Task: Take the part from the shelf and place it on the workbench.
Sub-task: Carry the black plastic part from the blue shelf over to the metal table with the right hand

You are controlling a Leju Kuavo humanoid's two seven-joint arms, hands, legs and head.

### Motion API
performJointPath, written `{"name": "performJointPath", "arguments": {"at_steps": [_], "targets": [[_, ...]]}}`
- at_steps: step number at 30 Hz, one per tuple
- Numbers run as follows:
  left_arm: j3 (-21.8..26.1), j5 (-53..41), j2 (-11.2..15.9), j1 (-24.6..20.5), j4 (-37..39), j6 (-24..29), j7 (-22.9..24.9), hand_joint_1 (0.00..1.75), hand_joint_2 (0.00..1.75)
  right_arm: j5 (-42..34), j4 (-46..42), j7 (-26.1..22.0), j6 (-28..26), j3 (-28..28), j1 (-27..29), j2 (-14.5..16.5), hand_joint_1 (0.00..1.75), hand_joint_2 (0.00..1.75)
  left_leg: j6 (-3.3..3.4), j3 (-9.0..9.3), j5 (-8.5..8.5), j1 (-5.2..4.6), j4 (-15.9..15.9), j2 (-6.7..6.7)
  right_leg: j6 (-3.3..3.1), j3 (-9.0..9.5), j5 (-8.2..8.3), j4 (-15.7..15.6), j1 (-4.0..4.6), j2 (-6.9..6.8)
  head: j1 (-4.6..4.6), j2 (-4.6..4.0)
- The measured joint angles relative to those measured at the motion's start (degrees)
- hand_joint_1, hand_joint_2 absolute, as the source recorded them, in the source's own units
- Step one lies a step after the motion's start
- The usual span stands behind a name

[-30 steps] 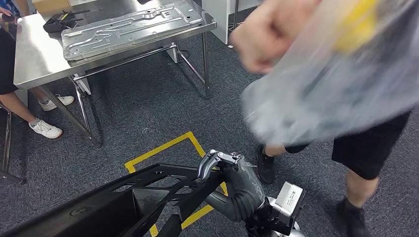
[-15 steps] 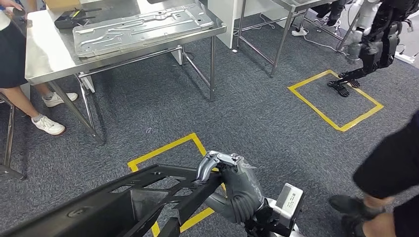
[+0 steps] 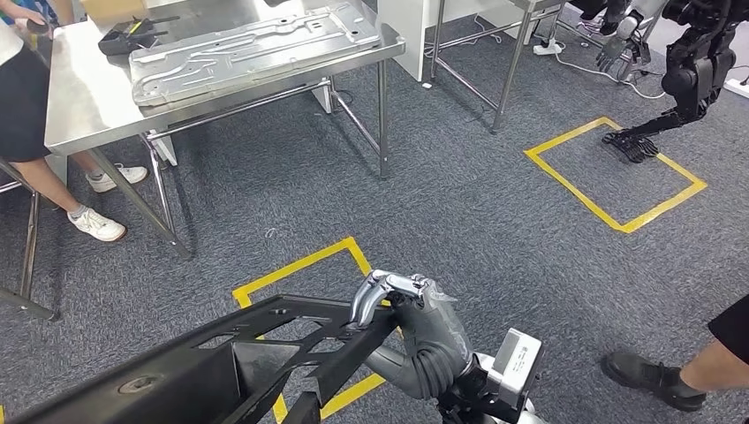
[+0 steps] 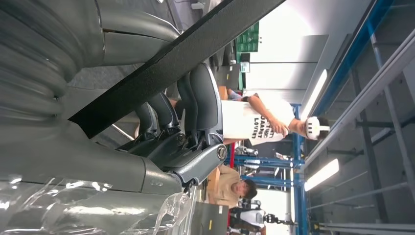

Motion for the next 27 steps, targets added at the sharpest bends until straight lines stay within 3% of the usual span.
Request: {"name": "performJointPath", "arguments": {"at_steps": [1, 3, 5, 8, 10, 13, 14, 15, 16, 18, 20, 24, 26, 27], "targets": [[-0.11, 0.04, 0.0, -0.05, 0.0, -0.02, 0.17, 0.0, 1.75, -0.04, 0.01, 0.02, 0.13, 0.0, -0.08, 0.0, 1.75, 1.75, 0.2, 1.21, 1.87, -0.02, -2.92, 0.03, 0.03, 0.11, -0.04, 0.0, 0.03, -0.01, 0.0, 0.0], [-0.31, 0.08, 0.02, -0.27, 0.0, -0.03, 0.4, 0.0, 1.75, -0.08, 0.01, 0.04, 0.28, 0.0, -0.3, 0.0, 1.75, 1.75, 0.97, 5.42, 6.19, -0.26, -12.17, 0.32, 0.18, 0.36, -0.15, 0.0, 0.16, -0.04, 0.01, 0.0], [-0.45, 0.09, 0.03, -0.54, 0.0, -0.03, 0.51, 0.0, 1.75, -0.13, 0.01, 0.07, 0.38, 0.0, -0.41, 0.01, 1.75, 1.75, 1.6, 7.75, 8.08, -0.7, -17.64, 0.6, 0.56, 0.46, -0.29, -0.05, 0.23, -0.1, 0.04, 0.0], [-0.62, 0.19, 0.09, -0.68, 0.0, 0.02, 0.59, 0.0, 1.75, -0.16, 0.01, 0.1, 0.43, -0.01, -0.5, 0.02, 1.75, 1.75, 2.15, 7.99, 8.39, -0.85, -18.59, 0.52, 1.51, 0.62, -0.38, -0.28, 0.07, -0.19, 0.11, 0.0], [-0.69, 0.26, 0.13, -0.74, 0.0, 0.05, 0.58, 0.0, 1.75, -0.11, 0.02, 0.07, 0.42, -0.02, -0.56, 0.01, 1.75, 1.75, 2.72, 8.49, 8.89, -0.52, -19.31, 0.45, 2.0, -0.29, -1.96, 2.01, 0.08, -0.07, 0.2, -0.01], [-0.74, 0.27, 0.14, -0.71, 0.0, 0.05, 0.57, 0.0, 1.75, 0.13, 0.1, -0.1, 0.31, -0.02, -0.37, -0.01, 1.75, 1.75, 3.13, 8.72, 9.06, -0.38, -19.55, 0.42, 2.46, -5.77, -7.52, 13.32, 0.11, 0.18, 0.33, -0.01], [-0.75, 0.28, 0.14, -0.65, 0.0, 0.05, 0.57, 0.0, 1.75, 0.2, 0.16, -0.18, 0.28, 0.0, -0.27, 0.0, 1.75, 1.75, 3.17, 8.72, 9.02, -0.38, -19.53, 0.4, 2.61, -7.44, -8.45, 16.48, 0.08, 0.21, 0.34, 0.0], [-0.76, 0.28, 0.15, -0.59, 0.0, 0.06, 0.56, 0.0, 1.75, 0.25, 0.22, -0.26, 0.26, 0.02, -0.19, 0.01, 1.75, 1.75, 3.17, 8.75, 8.97, -0.38, -19.51, 0.35, 2.73, -8.14, -8.19, 17.51, 0.04, 0.22, 0.34, 0.0], [-0.77, 0.29, 0.15, -0.55, 0.0, 0.08, 0.55, 0.0, 1.75, 0.3, 0.26, -0.34, 0.24, 0.03, -0.12, 0.02, 1.75, 1.75, 3.11, 8.83, 8.9, -0.34, -19.49, 0.26, 2.81, -7.63, -6.82, 16.13, -0.03, 0.21, 0.34, 0.0], [-0.82, 0.32, 0.16, -0.52, 0.0, 0.15, 0.49, 0.0, 1.75, 0.45, 0.3, -0.46, 0.19, 0.04, 0.03, 0.03, 1.75, 1.75, 2.67, 9.02, 8.59, -0.23, -19.26, 0.03, 2.95, -3.76, -2.51, 7.83, -0.26, 0.27, 0.36, 0.0], [-0.9, 0.39, 0.2, -0.52, 0.0, 0.28, 0.42, 0.0, 1.75, 0.62, 0.37, -0.54, 0.11, 0.04, 0.16, 0.08, 1.75, 1.75, 2.04, 8.85, 8.05, -0.49, -18.61, -0.11, 2.57, -0.71, -0.12, 1.33, -0.4, 0.47, 0.37, 0.0], [-1.22, 0.52, 0.35, -0.41, 0.0, 0.49, 0.33, 0.0, 1.75, 0.76, 0.45, -0.66, 0.03, 0.04, 0.33, 0.37, 1.75, 1.75, 1.25, 8.41, 7.24, -0.53, -17.62, -0.08, 1.16, -0.4, 0.14, 0.22, -0.26, 0.46, 0.32, 0.0], [-1.4, 0.53, 0.41, -0.39, 0.0, 0.49, 0.32, 0.0, 1.75, 0.8, 0.45, -0.73, 0.04, 0.04, 0.35, 0.45, 1.75, 1.75, 0.58, 6.85, 4.93, -0.28, -13.91, 0.06, 0.6, -0.36, 0.21, 0.14, -0.35, 0.32, 0.28, 0.0], [-1.51, 0.57, 0.41, -0.35, 0.0, 0.49, 0.32, 0.0, 1.75, 0.82, 0.46, -0.75, 0.03, 0.04, 0.39, 0.48, 1.75, 1.75, 0.25, 5.04, 2.96, -0.19, -9.95, 0.11, 0.46, -0.36, 0.18, 0.14, -0.33, 0.29, 0.26, 0.0]]}}
